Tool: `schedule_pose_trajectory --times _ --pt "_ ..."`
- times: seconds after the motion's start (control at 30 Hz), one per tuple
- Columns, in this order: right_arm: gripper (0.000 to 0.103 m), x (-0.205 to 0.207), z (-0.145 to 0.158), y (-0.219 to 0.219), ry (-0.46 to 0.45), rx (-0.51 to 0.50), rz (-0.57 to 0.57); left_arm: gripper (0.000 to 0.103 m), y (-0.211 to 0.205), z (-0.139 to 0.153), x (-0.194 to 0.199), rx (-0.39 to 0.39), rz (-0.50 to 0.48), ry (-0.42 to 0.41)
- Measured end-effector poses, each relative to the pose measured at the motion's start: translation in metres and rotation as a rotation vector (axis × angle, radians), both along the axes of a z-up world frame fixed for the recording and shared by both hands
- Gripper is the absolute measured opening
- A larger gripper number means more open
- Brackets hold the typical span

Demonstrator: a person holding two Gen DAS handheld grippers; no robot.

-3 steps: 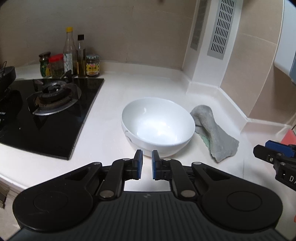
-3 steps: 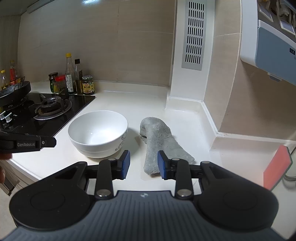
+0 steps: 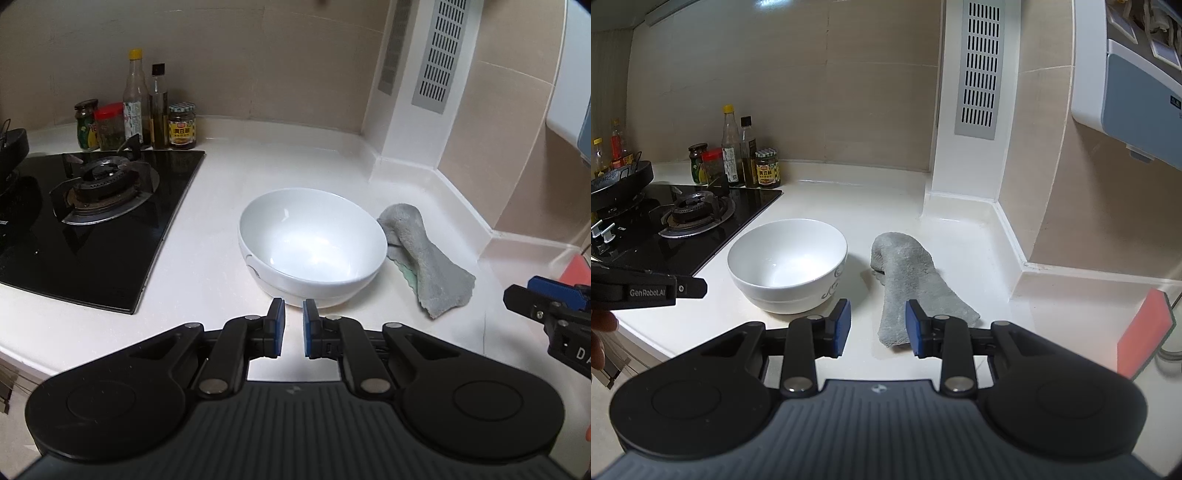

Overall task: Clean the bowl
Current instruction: 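Move the right gripper toward the grey cloth beside the white bowl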

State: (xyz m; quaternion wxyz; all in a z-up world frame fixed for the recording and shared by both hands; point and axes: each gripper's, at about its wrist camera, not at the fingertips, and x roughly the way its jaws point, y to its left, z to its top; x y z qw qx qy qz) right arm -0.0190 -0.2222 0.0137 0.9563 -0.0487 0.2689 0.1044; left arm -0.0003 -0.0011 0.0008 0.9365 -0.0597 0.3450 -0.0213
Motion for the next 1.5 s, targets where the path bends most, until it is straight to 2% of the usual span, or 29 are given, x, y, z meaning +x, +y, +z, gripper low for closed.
schedule_pose_trajectory --times 0.17,0.2,0.27,0.37,0.73,1.17,1.5 --pt "0.028 0.003 0.003 -0.002 0.010 0.006 0.002 0.010 -0.017 -0.007 -0.011 0.036 0.007 -0.029" --pt "0.028 0.004 0.003 -0.002 0.011 0.006 0.002 0.010 -0.021 -0.005 -0.010 0.039 0.007 -0.015" --pt "0.028 0.002 0.003 0.002 0.012 0.006 0.003 0.010 -0.004 -0.004 -0.001 0.002 -0.009 0.013" --pt "0.028 0.002 0.002 0.006 0.012 0.003 0.001 0.010 0.001 -0.003 0.001 -0.009 -0.011 0.024" --pt "0.028 0.011 -0.005 0.014 0.022 -0.033 -0.022 0.010 0.002 -0.010 0.007 0.049 -0.032 0.030" --pt "0.028 0.058 -0.030 0.012 0.089 -0.084 -0.107 0.010 0.023 -0.015 0.035 0.019 -0.085 0.063" --pt "0.028 0.096 -0.063 0.028 0.167 -0.143 -0.061 0.010 0.025 -0.006 0.047 0.044 -0.083 0.057"
